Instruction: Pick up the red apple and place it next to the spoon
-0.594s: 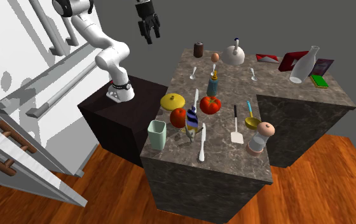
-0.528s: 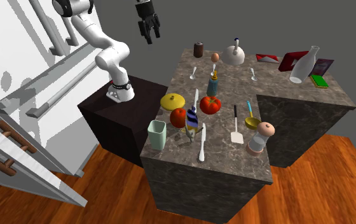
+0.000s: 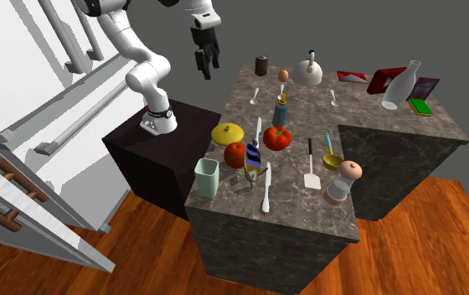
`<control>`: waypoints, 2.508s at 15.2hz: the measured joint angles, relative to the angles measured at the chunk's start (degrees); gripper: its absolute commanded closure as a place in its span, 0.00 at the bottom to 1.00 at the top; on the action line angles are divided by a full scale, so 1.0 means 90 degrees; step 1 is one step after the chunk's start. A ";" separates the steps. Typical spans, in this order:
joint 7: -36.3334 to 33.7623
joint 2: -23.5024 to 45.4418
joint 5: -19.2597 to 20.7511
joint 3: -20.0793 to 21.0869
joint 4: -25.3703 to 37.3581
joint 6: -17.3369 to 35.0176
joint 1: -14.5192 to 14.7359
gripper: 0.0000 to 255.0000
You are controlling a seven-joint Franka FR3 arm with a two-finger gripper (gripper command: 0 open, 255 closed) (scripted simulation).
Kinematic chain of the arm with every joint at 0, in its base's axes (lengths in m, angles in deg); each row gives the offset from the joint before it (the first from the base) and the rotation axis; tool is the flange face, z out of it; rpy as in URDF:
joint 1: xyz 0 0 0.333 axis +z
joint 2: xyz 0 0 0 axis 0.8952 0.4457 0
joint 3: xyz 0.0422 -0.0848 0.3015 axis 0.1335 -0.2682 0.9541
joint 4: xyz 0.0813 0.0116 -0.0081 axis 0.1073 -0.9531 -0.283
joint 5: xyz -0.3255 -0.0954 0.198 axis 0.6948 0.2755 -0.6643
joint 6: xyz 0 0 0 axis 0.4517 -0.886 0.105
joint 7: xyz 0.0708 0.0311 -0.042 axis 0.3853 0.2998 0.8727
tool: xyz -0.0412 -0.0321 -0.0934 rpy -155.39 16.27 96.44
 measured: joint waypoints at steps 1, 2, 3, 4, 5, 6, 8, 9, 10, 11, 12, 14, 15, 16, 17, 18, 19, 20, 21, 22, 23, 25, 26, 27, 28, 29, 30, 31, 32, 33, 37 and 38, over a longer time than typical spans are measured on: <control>0.0135 0.0242 -0.0018 -0.0090 0.0110 0.0029 0.0022 0.00; 0.0276 0.0507 -0.0042 -0.0186 0.0209 0.0096 0.0042 0.00; 0.0417 0.0773 -0.0073 -0.0274 0.0376 0.0093 0.0064 0.00; 0.0589 0.1038 -0.0102 -0.0385 0.0490 0.0143 0.0072 0.00; 0.0766 0.1298 -0.0138 -0.0491 0.0672 0.0112 0.0078 0.00; 0.0927 0.1605 -0.0193 -0.0582 0.0859 0.0130 0.0095 0.00; 0.1230 0.2147 -0.0303 -0.0731 0.1128 0.0178 0.0111 0.00; 0.1400 0.2441 -0.0370 -0.0810 0.1345 0.0139 0.0108 0.00; 0.1572 0.2722 -0.0436 -0.0883 0.1529 0.0118 0.0095 0.00; 0.1745 0.3035 -0.0518 -0.0948 0.1760 0.0083 0.0081 0.00; 0.1913 0.3268 -0.0574 -0.1004 0.1823 0.0130 0.0054 0.00; 0.2209 0.3885 -0.0745 -0.1077 0.2276 0.0055 0.0006 0.00; 0.2326 0.4154 -0.0815 -0.1088 0.2433 0.0043 -0.0014 0.00; 0.2461 0.4499 -0.0910 -0.1101 0.2725 -0.0025 -0.0054 0.00; 0.2609 0.4854 -0.1002 -0.1112 0.3045 -0.0118 -0.0114 0.00; 0.2734 0.5144 -0.1070 -0.1113 0.3274 -0.0179 -0.0168 0.00; 0.2848 0.5432 -0.1135 -0.1110 0.3555 -0.0282 -0.0231 0.00; 0.2903 0.5529 -0.1152 -0.1106 0.3579 -0.0267 -0.0252 0.00; 0.2934 0.5607 -0.1172 -0.1101 0.3595 -0.0232 -0.0266 0.00; 0.2951 0.5635 -0.1181 -0.1096 0.3527 -0.0151 -0.0266 0.00; 0.2945 0.5650 -0.1190 -0.1085 0.3436 -0.0051 -0.0251 0.00; 0.2951 0.5665 -0.1198 -0.1076 0.3307 0.0090 -0.0240 0.00; 0.2950 0.5654 -0.1199 -0.1071 0.3208 0.0177 -0.0229 0.00; 0.2963 0.5647 -0.1200 -0.1072 0.3124 0.0254 -0.0229 0.00; 0.2969 0.5648 -0.1201 -0.1073 0.3085 0.0292 -0.0229 0.00; 0.2973 0.5652 -0.1203 -0.1073 0.3072 0.0310 -0.0231 0.00; 0.2972 0.5653 -0.1204 -0.1072 0.3063 0.0320 -0.0229 0.00; 0.2972 0.5654 -0.1205 -0.1072 0.3060 0.0325 -0.0229 0.00; 0.2972 0.5655 -0.1205 -0.1071 0.3059 0.0327 -0.0229 0.00; 0.2973 0.5656 -0.1205 -0.1071 0.3059 0.0328 -0.0229 0.00; 0.2973 0.5656 -0.1206 -0.1071 0.3059 0.0329 -0.0229 1.00; 0.2973 0.5656 -0.1206 -0.1071 0.3059 0.0329 -0.0229 1.00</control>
